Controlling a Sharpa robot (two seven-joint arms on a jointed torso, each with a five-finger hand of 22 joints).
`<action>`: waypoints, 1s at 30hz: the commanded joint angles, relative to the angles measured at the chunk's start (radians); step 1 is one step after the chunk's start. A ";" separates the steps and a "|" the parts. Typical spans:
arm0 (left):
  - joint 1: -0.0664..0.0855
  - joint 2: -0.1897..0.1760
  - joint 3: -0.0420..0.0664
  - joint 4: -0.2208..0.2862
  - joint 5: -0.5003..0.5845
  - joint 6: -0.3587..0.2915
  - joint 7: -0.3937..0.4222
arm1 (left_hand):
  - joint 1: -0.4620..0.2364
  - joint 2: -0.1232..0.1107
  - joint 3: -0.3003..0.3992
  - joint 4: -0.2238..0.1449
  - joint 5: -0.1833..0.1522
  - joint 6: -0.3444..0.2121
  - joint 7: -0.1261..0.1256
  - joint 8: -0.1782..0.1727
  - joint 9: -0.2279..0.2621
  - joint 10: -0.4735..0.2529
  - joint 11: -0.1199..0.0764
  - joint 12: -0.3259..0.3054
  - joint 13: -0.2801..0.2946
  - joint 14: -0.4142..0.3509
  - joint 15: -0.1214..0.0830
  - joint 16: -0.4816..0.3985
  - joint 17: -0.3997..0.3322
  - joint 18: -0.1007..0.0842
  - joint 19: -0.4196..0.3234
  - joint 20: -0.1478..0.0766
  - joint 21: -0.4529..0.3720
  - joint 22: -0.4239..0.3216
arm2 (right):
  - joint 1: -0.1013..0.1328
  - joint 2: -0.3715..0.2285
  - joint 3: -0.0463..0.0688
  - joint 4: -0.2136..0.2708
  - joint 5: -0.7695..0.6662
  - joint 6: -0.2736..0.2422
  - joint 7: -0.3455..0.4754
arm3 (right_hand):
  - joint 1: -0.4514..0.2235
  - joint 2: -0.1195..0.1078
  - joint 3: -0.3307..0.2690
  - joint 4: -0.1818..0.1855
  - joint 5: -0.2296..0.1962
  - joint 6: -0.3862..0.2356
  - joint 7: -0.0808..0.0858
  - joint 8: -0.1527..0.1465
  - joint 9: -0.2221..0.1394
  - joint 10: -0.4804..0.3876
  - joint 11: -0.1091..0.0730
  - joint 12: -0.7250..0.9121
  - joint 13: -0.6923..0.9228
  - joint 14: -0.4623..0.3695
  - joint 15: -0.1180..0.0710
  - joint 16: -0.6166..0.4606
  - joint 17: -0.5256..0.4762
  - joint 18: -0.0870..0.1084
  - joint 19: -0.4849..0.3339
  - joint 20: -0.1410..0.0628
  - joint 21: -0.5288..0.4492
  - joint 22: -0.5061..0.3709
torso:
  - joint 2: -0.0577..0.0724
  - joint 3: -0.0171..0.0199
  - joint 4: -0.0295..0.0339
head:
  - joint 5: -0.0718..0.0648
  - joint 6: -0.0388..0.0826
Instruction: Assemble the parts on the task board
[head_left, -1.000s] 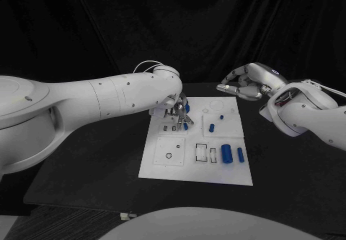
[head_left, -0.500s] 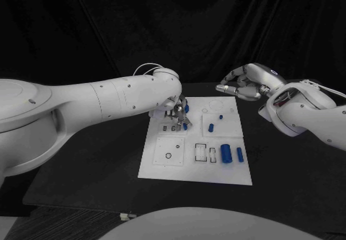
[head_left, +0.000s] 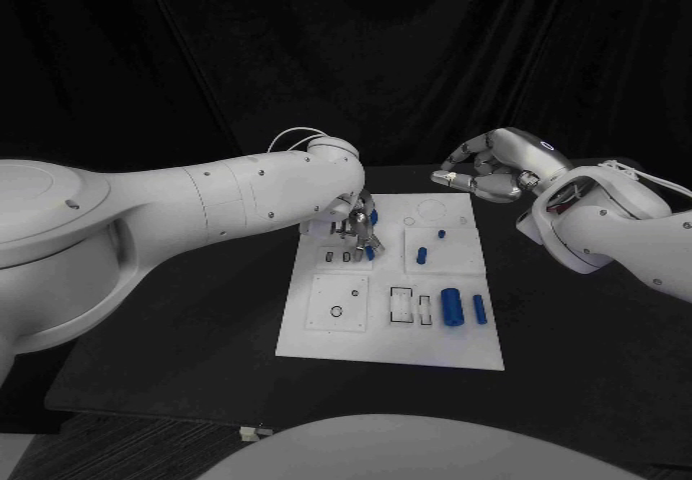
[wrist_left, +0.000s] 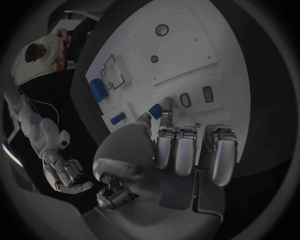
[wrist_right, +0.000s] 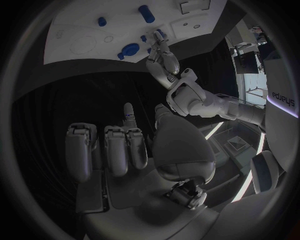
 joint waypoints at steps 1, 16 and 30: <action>-0.003 0.003 0.001 -0.003 0.003 -0.004 0.022 | 0.005 -0.010 0.022 -0.004 0.022 0.018 0.001 -0.017 0.005 0.112 -0.014 0.022 0.255 0.113 -0.010 0.014 0.264 -0.028 0.073 -0.015 0.002 0.240 | -0.003 0.000 0.001 -0.002 -0.001 0.001 -0.020 | 0.006 0.028 0.013 -0.006 0.019 0.006 0.003 0.014 0.013 0.095 0.009 0.020 0.265 0.101 0.002 0.017 0.264 -0.001 0.070 0.007 0.009 0.256 | 0.000 -0.0003 0.0000 | 0.001 0.000; -0.004 0.010 0.001 -0.010 0.003 -0.006 0.024 | 0.023 -0.033 0.067 -0.037 0.039 0.033 -0.005 -0.028 0.016 0.112 -0.021 0.022 0.255 0.113 -0.017 0.014 0.264 -0.030 0.079 -0.021 0.005 0.246 | -0.005 0.004 0.001 -0.007 -0.001 0.003 -0.021 | 0.007 0.029 0.013 -0.006 0.019 0.007 0.003 0.014 0.013 0.095 0.009 0.020 0.265 0.101 0.002 0.017 0.264 0.000 0.068 0.008 0.007 0.255 | 0.000 0.0000 0.0002 | -0.001 0.000; -0.005 0.010 0.001 -0.014 0.003 -0.006 0.028 | 0.045 -0.052 0.116 -0.070 0.045 0.048 -0.016 -0.030 0.041 0.112 -0.031 0.022 0.255 0.113 -0.027 0.014 0.264 -0.030 0.079 -0.031 0.004 0.246 | -0.005 0.007 0.001 -0.012 -0.001 0.006 -0.021 | 0.008 0.029 0.013 -0.006 0.019 0.008 0.003 0.015 0.014 0.095 0.010 0.020 0.265 0.101 0.003 0.017 0.264 0.001 0.067 0.008 0.004 0.254 | 0.000 0.0002 -0.0007 | 0.001 0.000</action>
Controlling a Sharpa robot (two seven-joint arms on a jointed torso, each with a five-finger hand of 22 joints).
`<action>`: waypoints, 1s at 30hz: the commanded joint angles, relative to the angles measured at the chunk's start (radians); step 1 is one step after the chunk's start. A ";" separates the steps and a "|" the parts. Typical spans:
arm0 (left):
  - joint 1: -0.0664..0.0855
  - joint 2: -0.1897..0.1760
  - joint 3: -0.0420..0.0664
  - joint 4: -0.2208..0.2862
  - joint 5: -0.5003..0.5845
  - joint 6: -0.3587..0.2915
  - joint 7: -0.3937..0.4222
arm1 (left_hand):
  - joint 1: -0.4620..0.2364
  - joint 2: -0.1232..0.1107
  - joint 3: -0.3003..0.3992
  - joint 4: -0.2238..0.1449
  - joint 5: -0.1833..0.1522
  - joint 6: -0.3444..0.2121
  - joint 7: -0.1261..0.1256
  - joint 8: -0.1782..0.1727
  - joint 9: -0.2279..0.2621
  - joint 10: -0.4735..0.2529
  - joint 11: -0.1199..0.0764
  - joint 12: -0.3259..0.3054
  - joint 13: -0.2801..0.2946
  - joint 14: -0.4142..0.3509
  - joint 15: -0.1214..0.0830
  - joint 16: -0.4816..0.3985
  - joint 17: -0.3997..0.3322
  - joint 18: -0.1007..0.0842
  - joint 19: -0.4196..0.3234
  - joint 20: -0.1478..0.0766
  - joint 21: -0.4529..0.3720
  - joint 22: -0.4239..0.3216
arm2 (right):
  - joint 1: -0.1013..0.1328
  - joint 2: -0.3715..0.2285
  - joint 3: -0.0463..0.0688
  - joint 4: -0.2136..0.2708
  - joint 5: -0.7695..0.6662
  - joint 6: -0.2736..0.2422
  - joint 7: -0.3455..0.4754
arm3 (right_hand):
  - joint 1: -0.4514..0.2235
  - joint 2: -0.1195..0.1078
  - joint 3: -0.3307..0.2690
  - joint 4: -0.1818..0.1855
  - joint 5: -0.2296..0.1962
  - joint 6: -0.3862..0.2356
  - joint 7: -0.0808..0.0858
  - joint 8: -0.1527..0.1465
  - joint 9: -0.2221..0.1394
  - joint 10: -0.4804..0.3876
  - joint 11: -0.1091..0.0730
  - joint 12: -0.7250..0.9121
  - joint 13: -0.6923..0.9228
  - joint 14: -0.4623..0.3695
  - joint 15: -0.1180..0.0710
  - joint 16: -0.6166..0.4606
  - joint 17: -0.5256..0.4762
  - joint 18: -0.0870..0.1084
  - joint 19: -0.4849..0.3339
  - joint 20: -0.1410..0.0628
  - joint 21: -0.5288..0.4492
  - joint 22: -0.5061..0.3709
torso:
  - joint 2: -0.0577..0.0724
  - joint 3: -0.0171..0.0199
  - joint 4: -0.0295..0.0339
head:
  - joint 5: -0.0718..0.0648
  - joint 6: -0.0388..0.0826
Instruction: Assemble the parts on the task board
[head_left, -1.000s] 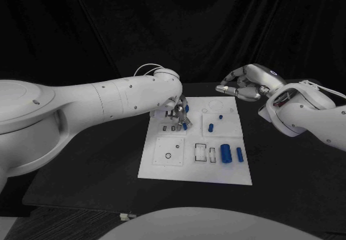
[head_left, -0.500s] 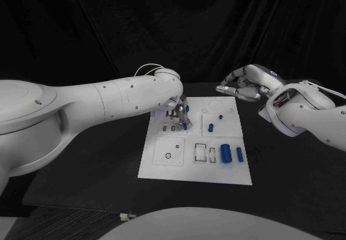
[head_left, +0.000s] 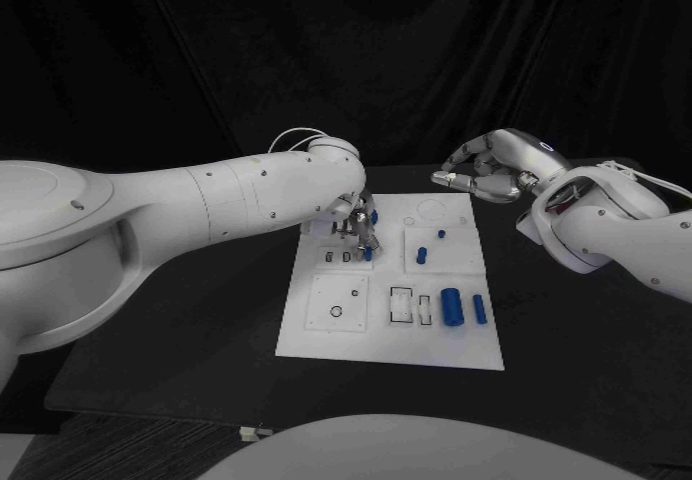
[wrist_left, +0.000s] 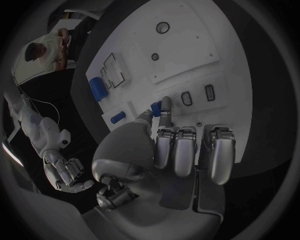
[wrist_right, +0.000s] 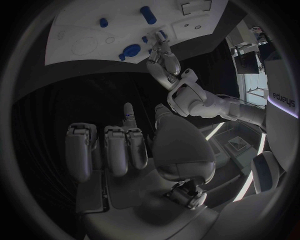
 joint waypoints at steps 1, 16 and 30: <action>-0.003 0.001 0.001 0.000 0.003 -0.002 0.018 | 0.007 -0.012 0.070 -0.024 0.025 0.017 0.000 -0.013 0.020 0.111 -0.014 0.022 0.255 0.102 -0.016 0.014 0.264 -0.030 0.092 -0.012 0.004 0.247 | -0.002 0.002 0.001 -0.002 -0.001 0.003 -0.017 | 0.007 0.029 0.013 -0.006 0.019 0.006 0.001 0.015 0.014 0.095 0.010 0.020 0.265 0.101 0.003 0.017 0.264 0.000 0.067 0.008 0.004 0.254 | 0.000 0.0002 -0.0007 | 0.002 0.000; -0.005 -0.012 0.001 0.008 0.003 -0.011 0.030 | 0.057 -0.054 0.160 -0.091 0.068 0.023 -0.009 -0.021 0.056 0.111 -0.020 0.022 0.255 0.102 -0.023 0.014 0.264 -0.031 0.095 -0.019 0.005 0.250 | -0.004 0.008 0.001 -0.014 -0.001 0.003 -0.013 | 0.008 0.026 0.008 -0.006 0.009 0.007 0.002 0.015 0.014 0.095 0.011 0.020 0.265 0.101 0.004 0.017 0.264 0.001 0.066 0.009 0.003 0.254 | 0.000 0.0004 0.0002 | 0.007 0.000; -0.006 -0.027 0.001 0.016 0.003 -0.047 0.037 | 0.080 -0.085 0.238 -0.136 0.135 0.021 -0.010 -0.024 0.087 0.111 -0.021 0.022 0.255 0.102 -0.025 0.014 0.264 -0.030 0.094 -0.021 0.004 0.249 | -0.012 0.009 0.001 -0.022 -0.001 0.005 -0.011 | 0.012 0.023 0.005 -0.007 0.004 0.008 0.002 0.015 0.015 0.095 0.011 0.020 0.265 0.101 0.005 0.017 0.264 0.001 0.065 0.010 0.001 0.253 | 0.000 0.0000 0.0000 | 0.013 0.000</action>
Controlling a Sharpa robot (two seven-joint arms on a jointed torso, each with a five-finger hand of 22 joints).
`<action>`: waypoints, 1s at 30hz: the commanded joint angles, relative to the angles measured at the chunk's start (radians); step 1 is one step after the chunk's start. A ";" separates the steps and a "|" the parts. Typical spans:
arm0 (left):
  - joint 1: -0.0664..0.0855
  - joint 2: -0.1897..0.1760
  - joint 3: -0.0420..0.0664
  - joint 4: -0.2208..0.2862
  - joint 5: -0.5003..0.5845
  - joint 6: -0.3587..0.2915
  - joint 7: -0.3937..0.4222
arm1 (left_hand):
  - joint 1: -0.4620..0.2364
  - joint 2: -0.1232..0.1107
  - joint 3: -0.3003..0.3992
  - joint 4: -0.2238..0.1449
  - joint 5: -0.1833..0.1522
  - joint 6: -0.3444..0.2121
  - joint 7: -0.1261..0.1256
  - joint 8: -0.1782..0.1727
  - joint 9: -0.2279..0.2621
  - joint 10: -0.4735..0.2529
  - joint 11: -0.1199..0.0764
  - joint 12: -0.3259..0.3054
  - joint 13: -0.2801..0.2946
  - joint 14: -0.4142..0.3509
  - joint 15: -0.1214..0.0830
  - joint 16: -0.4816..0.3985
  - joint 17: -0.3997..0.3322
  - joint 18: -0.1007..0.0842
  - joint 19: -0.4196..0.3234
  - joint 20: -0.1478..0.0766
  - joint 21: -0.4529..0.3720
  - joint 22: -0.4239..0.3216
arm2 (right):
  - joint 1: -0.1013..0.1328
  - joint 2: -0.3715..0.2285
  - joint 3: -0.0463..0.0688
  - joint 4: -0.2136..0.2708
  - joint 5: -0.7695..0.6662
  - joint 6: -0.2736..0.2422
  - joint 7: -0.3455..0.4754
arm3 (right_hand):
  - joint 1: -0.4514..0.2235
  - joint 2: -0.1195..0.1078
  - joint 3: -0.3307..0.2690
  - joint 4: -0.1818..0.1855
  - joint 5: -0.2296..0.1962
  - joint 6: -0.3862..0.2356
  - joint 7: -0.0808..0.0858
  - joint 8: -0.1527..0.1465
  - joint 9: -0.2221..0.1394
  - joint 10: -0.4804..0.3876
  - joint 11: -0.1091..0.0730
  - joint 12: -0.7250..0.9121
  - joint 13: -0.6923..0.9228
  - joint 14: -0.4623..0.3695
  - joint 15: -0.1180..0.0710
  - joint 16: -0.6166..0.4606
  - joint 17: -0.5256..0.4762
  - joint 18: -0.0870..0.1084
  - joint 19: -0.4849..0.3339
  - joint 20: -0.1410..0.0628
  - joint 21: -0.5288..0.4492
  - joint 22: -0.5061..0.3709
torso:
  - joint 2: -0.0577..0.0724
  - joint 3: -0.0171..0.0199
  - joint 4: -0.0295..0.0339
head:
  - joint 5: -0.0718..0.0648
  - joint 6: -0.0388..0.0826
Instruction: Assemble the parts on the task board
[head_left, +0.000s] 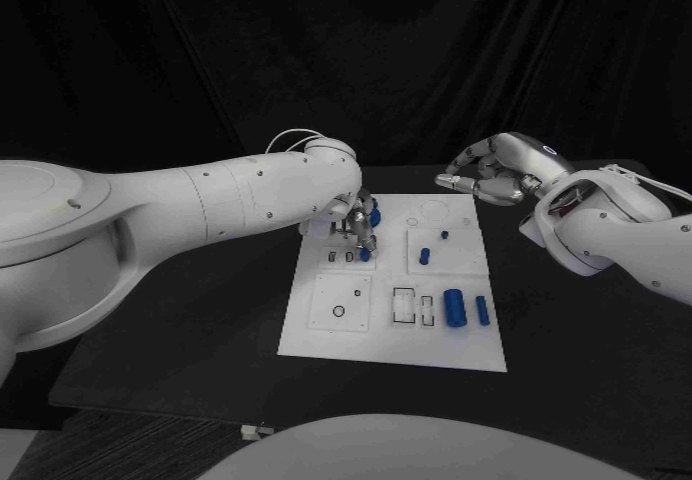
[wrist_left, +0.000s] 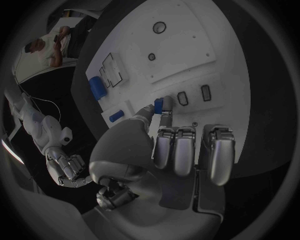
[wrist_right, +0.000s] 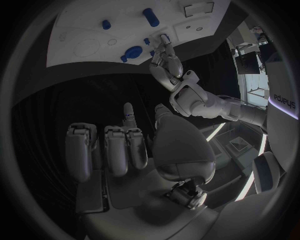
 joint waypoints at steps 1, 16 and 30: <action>-0.002 -0.002 0.001 0.006 0.003 -0.027 0.020 | 0.029 -0.035 0.113 -0.047 0.071 0.016 -0.005 -0.008 0.041 0.110 -0.015 0.022 0.255 0.114 -0.012 0.014 0.264 -0.030 0.085 -0.013 0.003 0.248 | -0.004 0.000 0.001 -0.001 -0.001 0.002 -0.012 | 0.012 0.023 0.005 -0.007 0.004 0.006 0.000 0.015 0.014 0.095 0.011 0.020 0.265 0.101 0.004 0.017 0.264 0.001 0.065 0.010 0.001 0.253 | 0.000 0.0001 0.0000 | 0.000 0.000; -0.001 -0.053 0.001 0.055 0.003 -0.083 -0.001 | -0.002 -0.052 0.146 -0.042 0.088 0.017 -0.004 -0.009 0.060 0.110 -0.016 0.022 0.255 0.114 -0.015 0.014 0.264 -0.029 0.082 -0.014 0.000 0.245 | -0.005 -0.006 0.001 -0.004 -0.001 0.002 -0.011 | 0.016 0.021 0.004 -0.009 0.003 0.006 0.000 0.015 0.014 0.095 0.012 0.020 0.265 0.101 0.005 0.017 0.264 0.002 0.064 0.010 0.001 0.253 | 0.000 -0.0002 -0.0004 | 0.005 0.000; 0.008 -0.152 0.001 0.134 0.003 -0.122 -0.037 | -0.026 -0.055 0.163 -0.031 0.093 0.011 -0.002 -0.016 0.067 0.110 -0.018 0.022 0.255 0.114 -0.016 0.014 0.264 -0.030 0.085 -0.015 0.002 0.248 | -0.012 -0.005 0.001 -0.015 -0.001 0.004 -0.010 | 0.018 0.019 0.003 -0.009 0.002 0.006 0.001 0.014 0.014 0.095 0.012 0.020 0.265 0.101 0.005 0.017 0.264 0.002 0.063 0.010 -0.001 0.252 | -0.003 0.0019 0.0006 | 0.013 0.000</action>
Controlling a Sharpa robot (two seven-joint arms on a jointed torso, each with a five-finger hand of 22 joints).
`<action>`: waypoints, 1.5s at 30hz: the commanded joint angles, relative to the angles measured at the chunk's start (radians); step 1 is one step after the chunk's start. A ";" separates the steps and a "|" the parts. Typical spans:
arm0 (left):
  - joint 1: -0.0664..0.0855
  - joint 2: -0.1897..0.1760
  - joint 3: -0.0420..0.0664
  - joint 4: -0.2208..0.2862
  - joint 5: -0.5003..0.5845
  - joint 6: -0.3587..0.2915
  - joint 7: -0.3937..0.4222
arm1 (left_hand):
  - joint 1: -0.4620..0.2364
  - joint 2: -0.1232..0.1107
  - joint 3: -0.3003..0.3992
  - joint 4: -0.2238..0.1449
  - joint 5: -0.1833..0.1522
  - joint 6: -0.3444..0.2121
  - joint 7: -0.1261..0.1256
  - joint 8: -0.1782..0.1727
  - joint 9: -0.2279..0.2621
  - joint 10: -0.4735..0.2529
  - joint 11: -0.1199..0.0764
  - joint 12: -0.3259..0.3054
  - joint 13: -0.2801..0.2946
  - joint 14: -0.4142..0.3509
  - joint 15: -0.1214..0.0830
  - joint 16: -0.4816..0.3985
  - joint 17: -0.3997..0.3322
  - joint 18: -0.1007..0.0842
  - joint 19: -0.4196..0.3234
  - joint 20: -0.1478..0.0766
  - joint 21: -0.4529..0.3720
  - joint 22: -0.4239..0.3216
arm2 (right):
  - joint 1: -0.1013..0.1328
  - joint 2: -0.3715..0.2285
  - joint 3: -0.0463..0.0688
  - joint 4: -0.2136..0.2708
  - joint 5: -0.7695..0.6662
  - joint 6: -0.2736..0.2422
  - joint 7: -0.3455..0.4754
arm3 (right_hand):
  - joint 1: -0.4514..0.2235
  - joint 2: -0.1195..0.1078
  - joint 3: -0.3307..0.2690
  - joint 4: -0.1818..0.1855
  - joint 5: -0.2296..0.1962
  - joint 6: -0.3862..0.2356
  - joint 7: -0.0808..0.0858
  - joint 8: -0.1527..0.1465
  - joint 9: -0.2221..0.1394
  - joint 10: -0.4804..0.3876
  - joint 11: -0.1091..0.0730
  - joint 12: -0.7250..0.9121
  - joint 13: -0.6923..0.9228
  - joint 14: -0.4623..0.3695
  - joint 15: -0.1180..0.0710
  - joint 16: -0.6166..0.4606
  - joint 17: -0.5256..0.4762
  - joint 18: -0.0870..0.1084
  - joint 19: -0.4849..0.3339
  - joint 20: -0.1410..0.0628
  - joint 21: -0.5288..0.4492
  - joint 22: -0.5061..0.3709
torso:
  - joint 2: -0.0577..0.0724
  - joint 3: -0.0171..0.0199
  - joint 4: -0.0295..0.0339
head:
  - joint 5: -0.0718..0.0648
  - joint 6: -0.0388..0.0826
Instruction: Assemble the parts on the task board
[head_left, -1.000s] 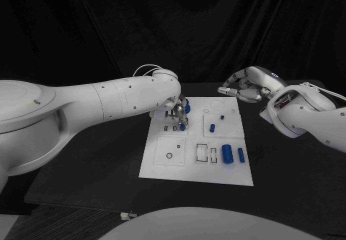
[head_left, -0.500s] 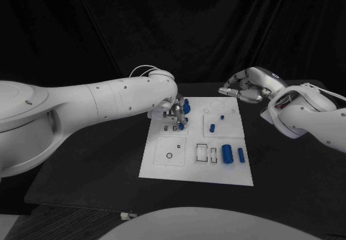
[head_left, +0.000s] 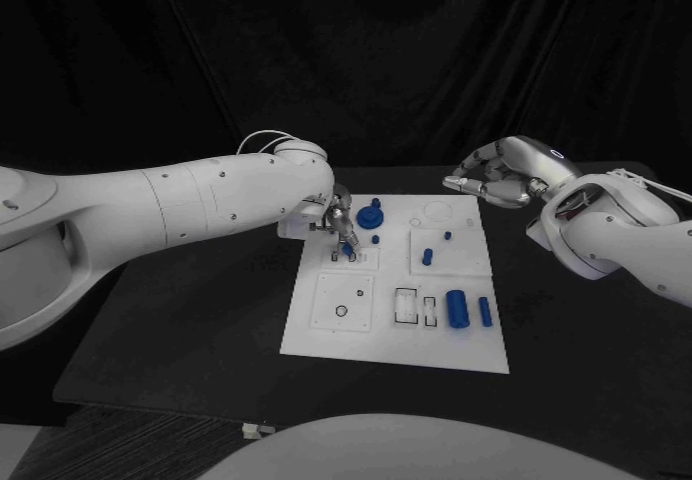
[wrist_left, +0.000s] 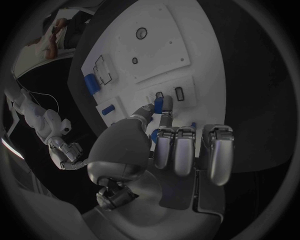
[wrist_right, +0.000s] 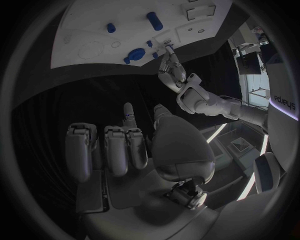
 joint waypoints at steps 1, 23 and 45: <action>0.003 -0.015 0.001 0.022 0.003 -0.023 -0.014 | 0.012 -0.017 0.110 -0.017 0.046 0.009 -0.004 -0.008 0.036 0.110 -0.018 0.022 0.255 0.114 -0.016 0.014 0.264 -0.030 0.085 -0.015 0.003 0.249 | -0.004 -0.001 0.001 -0.002 -0.002 0.003 -0.010 | 0.007 0.007 0.003 -0.009 0.002 0.006 0.001 0.014 0.014 0.095 0.012 0.020 0.265 0.101 0.005 0.017 0.264 0.002 0.063 0.010 -0.001 0.252 | -0.002 0.0018 0.0007 | 0.002 0.000; 0.004 -0.053 0.001 0.064 0.003 -0.063 -0.036 | -0.008 -0.018 0.122 -0.007 0.042 0.005 -0.002 -0.014 0.041 0.110 -0.015 0.022 0.255 0.114 -0.015 0.014 0.264 -0.029 0.082 -0.015 0.000 0.245 | -0.017 -0.001 0.001 -0.008 -0.002 0.007 -0.010 | 0.024 0.005 0.004 -0.011 0.004 0.005 0.001 0.013 0.014 0.095 0.012 0.020 0.265 0.101 0.005 0.017 0.264 0.003 0.062 0.011 -0.003 0.251 | -0.003 0.0065 0.0053 | 0.013 0.000; 0.002 -0.051 0.000 0.064 0.158 -0.080 -0.107 | -0.016 -0.014 0.146 -0.003 0.043 0.001 0.000 -0.020 0.047 0.110 -0.017 0.022 0.255 0.114 -0.017 0.014 0.264 -0.023 0.067 -0.016 -0.015 0.227 | -0.020 0.000 0.001 -0.012 -0.002 0.008 -0.010 | 0.032 0.004 0.004 -0.012 0.005 0.004 0.001 0.012 0.015 0.095 0.012 0.020 0.265 0.101 0.005 0.017 0.264 0.003 0.062 0.011 -0.003 0.251 | -0.005 0.0084 0.0056 | 0.016 0.000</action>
